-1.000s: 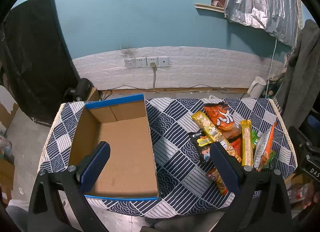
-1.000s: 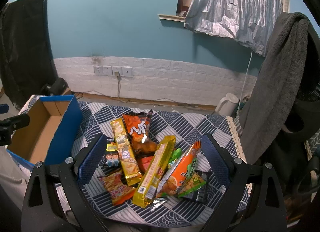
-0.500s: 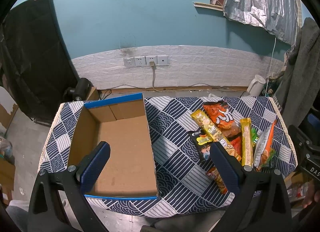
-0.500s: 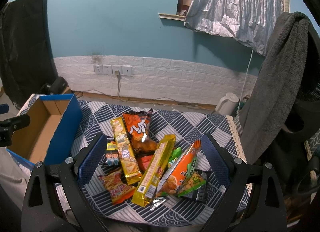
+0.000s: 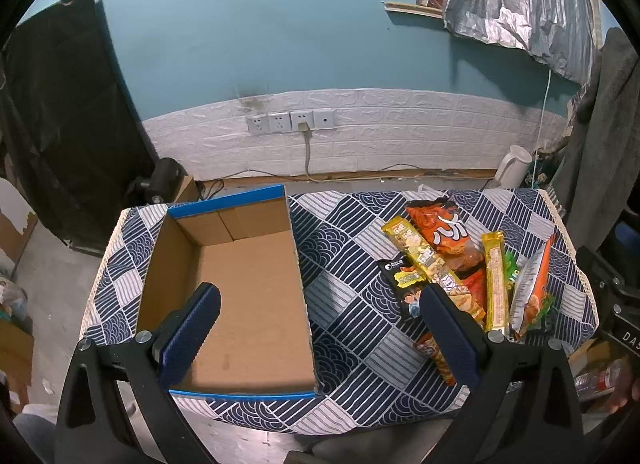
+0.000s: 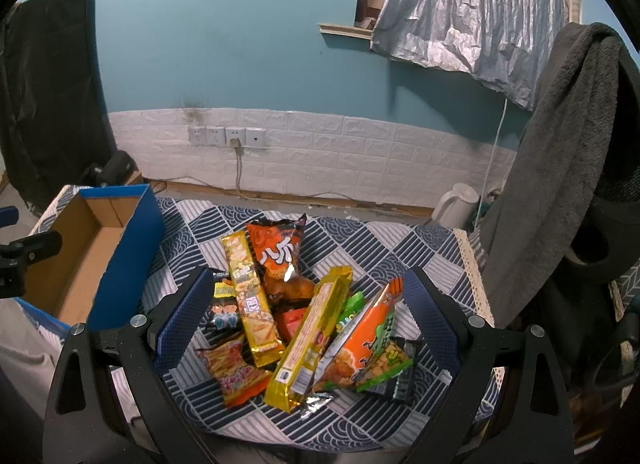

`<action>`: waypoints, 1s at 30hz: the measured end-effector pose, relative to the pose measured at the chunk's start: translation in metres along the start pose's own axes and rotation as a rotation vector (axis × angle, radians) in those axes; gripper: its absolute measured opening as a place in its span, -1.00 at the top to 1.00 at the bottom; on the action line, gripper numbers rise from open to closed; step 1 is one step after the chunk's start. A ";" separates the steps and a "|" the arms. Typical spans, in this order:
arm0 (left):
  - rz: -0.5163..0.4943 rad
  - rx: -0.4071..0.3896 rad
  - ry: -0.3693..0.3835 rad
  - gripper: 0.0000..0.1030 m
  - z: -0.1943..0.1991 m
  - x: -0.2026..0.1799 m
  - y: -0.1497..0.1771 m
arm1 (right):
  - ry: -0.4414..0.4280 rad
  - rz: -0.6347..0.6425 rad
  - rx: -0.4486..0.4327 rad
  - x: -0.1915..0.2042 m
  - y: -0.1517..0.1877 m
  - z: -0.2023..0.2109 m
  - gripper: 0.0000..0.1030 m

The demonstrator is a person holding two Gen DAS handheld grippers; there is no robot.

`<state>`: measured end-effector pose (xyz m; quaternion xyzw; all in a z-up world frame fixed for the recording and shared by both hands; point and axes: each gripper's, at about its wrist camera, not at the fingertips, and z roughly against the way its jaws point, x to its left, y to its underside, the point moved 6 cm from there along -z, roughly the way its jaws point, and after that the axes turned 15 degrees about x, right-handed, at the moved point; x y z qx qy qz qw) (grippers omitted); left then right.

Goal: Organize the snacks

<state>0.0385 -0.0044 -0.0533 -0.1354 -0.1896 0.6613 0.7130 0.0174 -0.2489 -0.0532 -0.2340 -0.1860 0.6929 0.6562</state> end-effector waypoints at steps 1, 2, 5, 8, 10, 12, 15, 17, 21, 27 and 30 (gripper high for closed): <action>0.000 0.001 0.001 -0.96 0.000 0.000 0.000 | 0.001 0.001 0.002 0.000 0.000 0.000 -0.81; 0.003 -0.002 0.004 -0.96 0.000 0.000 0.000 | 0.001 0.002 0.003 0.001 0.000 -0.001 -0.81; -0.009 -0.004 -0.019 -0.96 0.000 0.000 0.000 | 0.000 0.003 0.009 0.001 -0.001 -0.001 -0.81; -0.011 0.015 -0.016 -0.96 -0.002 0.000 0.002 | 0.003 0.002 0.011 0.001 -0.001 -0.002 -0.81; -0.010 0.041 -0.004 -0.96 -0.006 -0.002 0.003 | 0.004 0.000 0.016 0.000 -0.001 -0.004 -0.81; -0.007 0.060 0.014 -0.96 -0.011 -0.005 0.004 | 0.005 -0.001 0.028 -0.001 0.000 -0.006 -0.81; -0.003 0.051 0.027 -0.96 -0.018 -0.013 0.004 | 0.007 -0.006 0.047 -0.006 0.001 -0.011 -0.81; -0.016 0.072 0.018 -0.96 -0.023 -0.017 0.005 | 0.007 -0.012 0.062 -0.010 0.002 -0.016 -0.81; -0.025 0.094 0.029 -0.96 -0.034 -0.028 0.006 | 0.034 -0.025 0.096 -0.026 0.005 -0.028 -0.81; -0.049 0.137 0.029 -0.96 -0.053 -0.049 0.011 | 0.063 -0.071 0.169 -0.054 0.021 -0.055 -0.81; -0.056 0.182 0.038 -0.96 -0.065 -0.060 0.014 | 0.056 -0.094 0.213 -0.063 0.031 -0.070 -0.81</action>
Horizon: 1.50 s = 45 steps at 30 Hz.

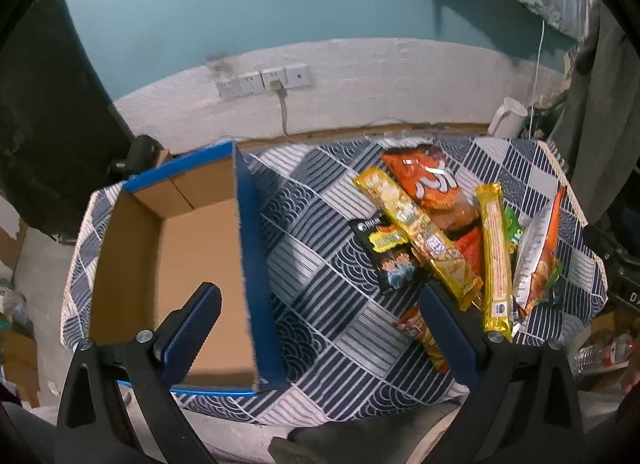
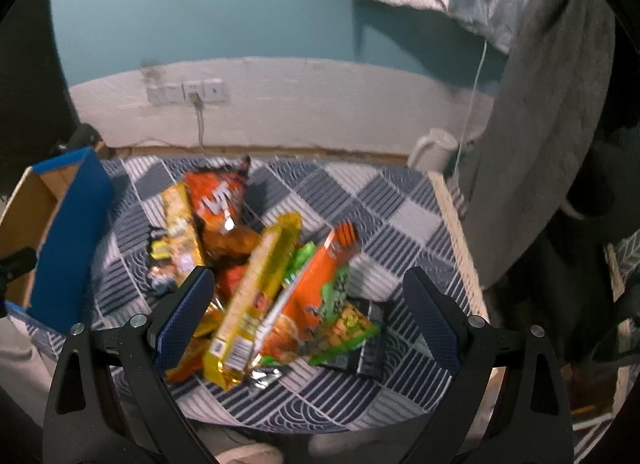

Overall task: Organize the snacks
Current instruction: 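Lower the left tool to the orange fries bag while the right tool lowers to the orange-green pea bag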

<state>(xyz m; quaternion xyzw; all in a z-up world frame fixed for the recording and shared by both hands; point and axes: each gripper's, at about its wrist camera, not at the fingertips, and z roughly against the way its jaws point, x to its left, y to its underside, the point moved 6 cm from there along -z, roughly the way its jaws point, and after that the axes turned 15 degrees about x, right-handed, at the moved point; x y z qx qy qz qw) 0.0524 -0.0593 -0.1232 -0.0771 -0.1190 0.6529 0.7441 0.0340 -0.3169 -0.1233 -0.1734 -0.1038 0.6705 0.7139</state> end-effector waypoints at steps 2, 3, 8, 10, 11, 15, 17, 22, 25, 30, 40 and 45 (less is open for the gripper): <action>-0.002 0.030 0.013 -0.96 -0.010 -0.005 0.000 | -0.006 -0.016 0.023 -0.005 0.002 -0.010 -0.81; 0.001 0.038 0.009 -0.96 -0.015 -0.008 0.000 | -0.010 -0.024 0.034 -0.008 0.003 -0.015 -0.81; -0.001 0.066 -0.026 -0.96 -0.038 -0.023 0.001 | -0.025 -0.057 0.071 -0.015 0.007 -0.034 -0.81; 0.003 0.090 -0.024 -0.96 -0.047 -0.029 0.003 | -0.038 -0.069 0.084 -0.017 0.008 -0.041 -0.81; 0.007 0.106 -0.021 -0.96 -0.052 -0.031 0.005 | -0.042 -0.075 0.090 -0.017 0.009 -0.044 -0.81; 0.020 0.144 -0.014 -0.96 -0.068 -0.041 0.009 | -0.052 -0.091 0.112 -0.018 0.012 -0.057 -0.81; 0.031 0.165 -0.015 -0.96 -0.076 -0.046 0.010 | -0.049 -0.094 0.115 -0.019 0.013 -0.062 -0.81; 0.053 0.192 -0.033 -0.96 -0.094 -0.058 0.012 | -0.044 -0.112 0.119 -0.024 0.014 -0.075 -0.81; 0.047 0.195 -0.051 -0.96 -0.101 -0.065 0.010 | -0.039 -0.115 0.131 -0.026 0.017 -0.084 -0.81; 0.075 0.230 -0.054 -0.96 -0.116 -0.067 0.011 | -0.037 -0.115 0.145 -0.025 0.016 -0.096 -0.81; 0.130 0.267 -0.038 -0.96 -0.132 -0.060 0.006 | -0.020 -0.065 0.152 -0.012 0.015 -0.107 -0.81; 0.131 0.265 -0.011 -0.96 -0.138 -0.066 0.003 | -0.020 -0.068 0.162 -0.013 0.017 -0.113 -0.81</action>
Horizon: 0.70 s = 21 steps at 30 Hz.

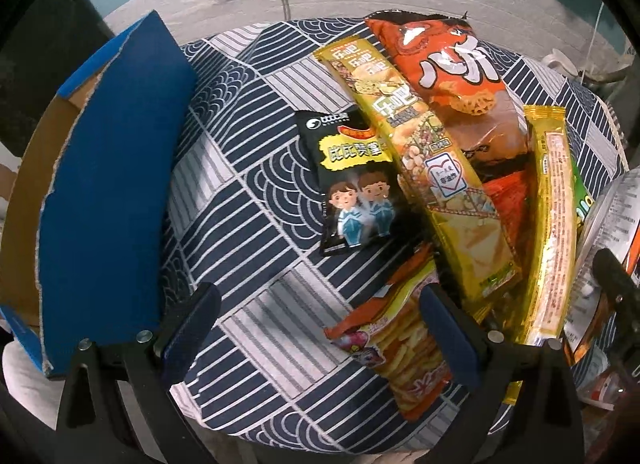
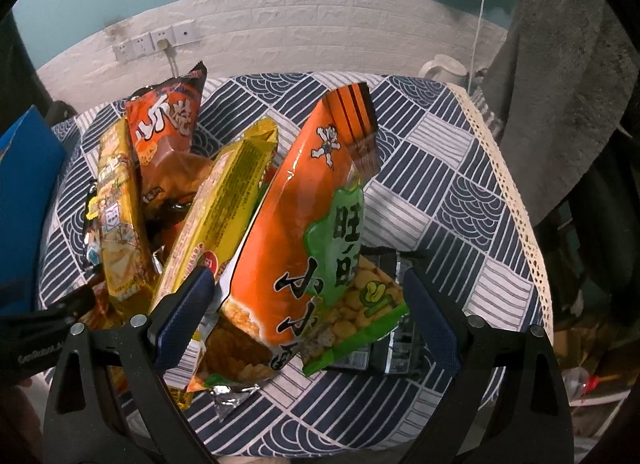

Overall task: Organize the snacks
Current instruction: 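Lower the left tool to the orange fries bag while the right tool lowers to the orange-green pea bag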

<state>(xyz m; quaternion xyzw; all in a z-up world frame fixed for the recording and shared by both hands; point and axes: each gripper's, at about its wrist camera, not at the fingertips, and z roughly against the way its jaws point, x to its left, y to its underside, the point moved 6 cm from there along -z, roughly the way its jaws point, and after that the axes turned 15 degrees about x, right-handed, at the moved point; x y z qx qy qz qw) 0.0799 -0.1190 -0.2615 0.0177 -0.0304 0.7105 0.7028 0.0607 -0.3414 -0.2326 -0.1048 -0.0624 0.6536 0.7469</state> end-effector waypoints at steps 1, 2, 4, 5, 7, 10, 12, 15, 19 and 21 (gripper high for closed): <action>0.003 0.001 0.002 -0.96 0.000 0.000 -0.001 | -0.002 -0.001 -0.002 0.000 0.000 0.000 -0.81; 0.005 0.001 0.004 -0.96 -0.001 -0.001 -0.001 | -0.004 0.000 -0.002 0.000 0.000 -0.001 -0.81; 0.006 0.007 0.014 -0.96 -0.003 -0.002 -0.003 | -0.007 0.009 -0.003 0.002 0.000 -0.002 -0.80; 0.006 0.009 0.021 -0.96 -0.004 -0.002 -0.004 | -0.008 0.014 -0.003 0.002 0.000 -0.002 -0.78; 0.004 0.014 0.036 -0.96 -0.006 -0.003 -0.006 | -0.027 0.028 -0.003 0.005 0.000 -0.003 -0.60; 0.010 0.025 0.068 -0.96 -0.012 -0.003 -0.009 | -0.030 0.037 -0.004 0.007 -0.001 -0.003 -0.36; 0.023 0.033 0.099 -0.96 -0.015 -0.002 -0.009 | -0.027 0.038 -0.010 0.004 -0.002 -0.003 -0.25; 0.016 0.034 0.127 -0.94 -0.019 -0.004 -0.014 | -0.053 0.011 -0.008 -0.001 -0.002 -0.001 -0.12; -0.062 0.022 0.140 -0.24 -0.015 -0.013 -0.017 | -0.058 0.002 -0.012 -0.006 -0.002 0.001 -0.08; -0.092 0.024 0.135 -0.03 -0.014 -0.016 -0.019 | -0.057 0.001 -0.012 -0.007 -0.001 0.001 -0.08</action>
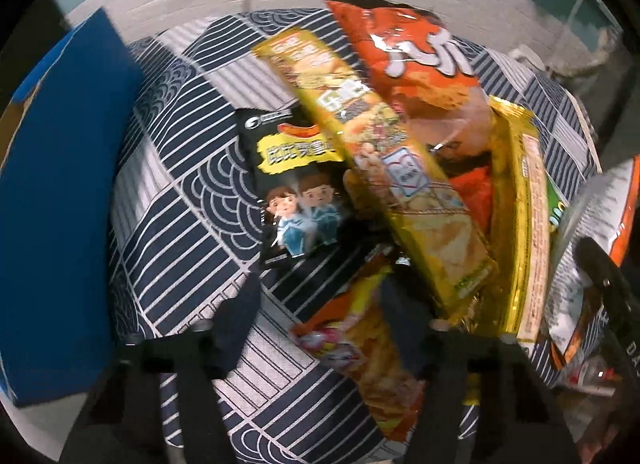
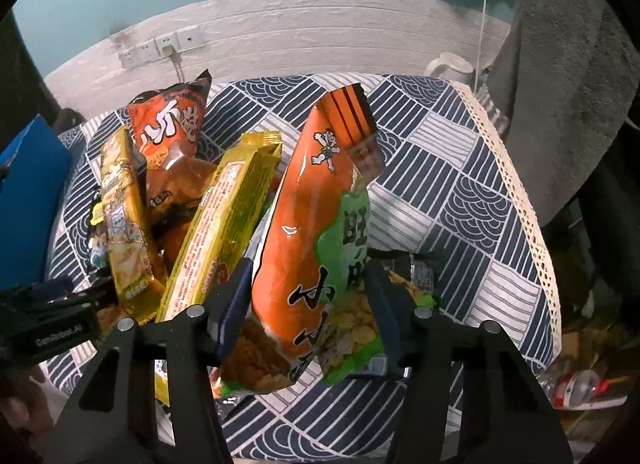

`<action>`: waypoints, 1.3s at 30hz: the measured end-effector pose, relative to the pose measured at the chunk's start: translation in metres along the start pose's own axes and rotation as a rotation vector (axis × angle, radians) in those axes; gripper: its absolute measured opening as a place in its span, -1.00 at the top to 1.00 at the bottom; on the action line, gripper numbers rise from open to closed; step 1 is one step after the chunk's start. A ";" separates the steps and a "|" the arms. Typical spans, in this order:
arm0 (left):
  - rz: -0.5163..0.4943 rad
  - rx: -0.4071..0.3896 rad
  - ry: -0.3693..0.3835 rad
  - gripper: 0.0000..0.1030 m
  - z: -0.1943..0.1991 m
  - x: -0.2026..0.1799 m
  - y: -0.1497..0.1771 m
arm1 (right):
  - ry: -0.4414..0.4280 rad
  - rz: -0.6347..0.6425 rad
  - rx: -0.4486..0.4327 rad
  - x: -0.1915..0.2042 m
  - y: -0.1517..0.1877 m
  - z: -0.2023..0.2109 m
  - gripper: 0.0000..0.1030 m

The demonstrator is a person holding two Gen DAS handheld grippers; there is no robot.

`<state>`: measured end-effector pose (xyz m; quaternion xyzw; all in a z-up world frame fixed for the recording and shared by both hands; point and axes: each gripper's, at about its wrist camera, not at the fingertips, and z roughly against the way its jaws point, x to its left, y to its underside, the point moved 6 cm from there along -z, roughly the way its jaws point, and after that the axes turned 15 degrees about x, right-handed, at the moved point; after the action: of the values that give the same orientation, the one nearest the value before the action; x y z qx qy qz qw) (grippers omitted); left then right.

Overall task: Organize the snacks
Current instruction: 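Lower the left tool to the orange fries bag while the right tool lowers to the orange-green pea bag, then grasp the orange fries bag with the left tool while the right tool grasps the orange-green pea bag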

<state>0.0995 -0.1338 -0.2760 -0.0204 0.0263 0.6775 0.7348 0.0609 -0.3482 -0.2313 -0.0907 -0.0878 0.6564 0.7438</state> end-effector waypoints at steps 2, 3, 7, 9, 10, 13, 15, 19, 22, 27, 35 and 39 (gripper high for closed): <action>-0.015 0.002 -0.008 0.09 0.001 0.002 -0.002 | -0.002 -0.001 0.003 -0.001 0.000 0.000 -0.08; -0.015 0.006 -0.009 0.13 0.000 0.005 -0.004 | -0.006 -0.004 0.004 -0.001 0.000 0.000 -0.08; 0.015 0.039 -0.004 0.14 0.000 0.017 -0.005 | -0.006 -0.002 0.007 -0.001 0.001 0.000 -0.09; 0.038 0.054 0.016 0.13 -0.001 0.027 -0.002 | -0.006 -0.001 0.007 0.000 0.001 0.001 -0.09; 0.060 0.062 0.043 0.13 0.000 0.032 -0.003 | -0.007 -0.001 0.008 0.000 0.001 0.001 -0.09; 0.100 0.080 0.090 -0.28 0.003 0.038 -0.001 | -0.012 0.000 0.010 0.002 0.000 0.001 -0.09; 0.112 0.069 0.103 -0.45 0.008 0.038 -0.001 | -0.013 0.001 0.010 0.003 0.001 0.002 -0.09; 0.121 0.072 0.137 -0.60 0.012 0.031 0.000 | -0.013 0.004 0.007 0.003 0.002 0.004 -0.09; 0.168 0.097 0.167 -0.60 0.009 0.026 0.006 | -0.014 0.004 0.007 0.002 0.003 0.006 -0.09; 0.233 0.122 0.199 -0.60 0.002 0.020 0.014 | -0.022 -0.002 0.009 0.000 0.005 0.006 -0.09; 0.263 0.112 0.187 -0.60 0.004 0.017 0.018 | -0.024 0.000 0.010 -0.001 0.006 0.005 -0.09; 0.242 0.108 0.156 -0.61 0.003 0.008 0.020 | -0.025 0.001 0.009 -0.002 0.006 0.005 -0.09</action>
<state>0.0799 -0.1240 -0.2736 -0.0300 0.1218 0.7549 0.6437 0.0535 -0.3495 -0.2284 -0.0792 -0.0938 0.6583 0.7427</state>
